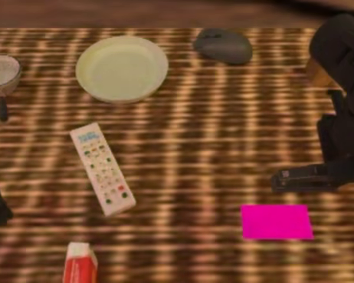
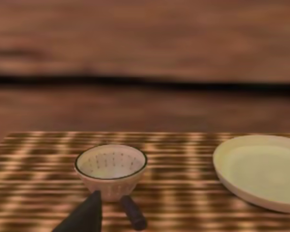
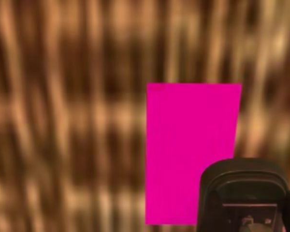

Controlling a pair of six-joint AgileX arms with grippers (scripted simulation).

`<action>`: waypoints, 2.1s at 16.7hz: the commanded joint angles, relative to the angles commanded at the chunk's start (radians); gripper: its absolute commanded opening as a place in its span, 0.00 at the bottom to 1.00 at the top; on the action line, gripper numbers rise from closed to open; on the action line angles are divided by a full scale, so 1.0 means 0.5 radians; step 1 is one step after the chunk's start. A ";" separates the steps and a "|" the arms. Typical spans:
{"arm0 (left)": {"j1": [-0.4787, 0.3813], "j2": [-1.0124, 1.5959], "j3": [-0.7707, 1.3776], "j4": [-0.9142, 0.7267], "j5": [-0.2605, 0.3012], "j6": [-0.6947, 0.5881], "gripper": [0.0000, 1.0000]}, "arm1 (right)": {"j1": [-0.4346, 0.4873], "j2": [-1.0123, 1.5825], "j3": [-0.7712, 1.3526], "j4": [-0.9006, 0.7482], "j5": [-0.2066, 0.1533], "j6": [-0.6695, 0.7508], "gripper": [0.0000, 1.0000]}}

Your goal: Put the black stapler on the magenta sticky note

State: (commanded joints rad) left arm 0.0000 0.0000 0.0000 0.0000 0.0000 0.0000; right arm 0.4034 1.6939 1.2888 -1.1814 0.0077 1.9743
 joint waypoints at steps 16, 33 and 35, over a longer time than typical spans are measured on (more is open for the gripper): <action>0.000 0.000 0.000 0.000 0.000 0.000 1.00 | 0.137 0.311 -0.446 0.755 -0.004 0.132 0.00; 0.000 0.000 0.000 0.000 0.000 0.000 1.00 | 0.137 0.311 -0.446 0.755 -0.004 0.132 1.00; 0.000 0.000 0.000 0.000 0.000 0.000 1.00 | 0.137 0.311 -0.446 0.755 -0.004 0.132 1.00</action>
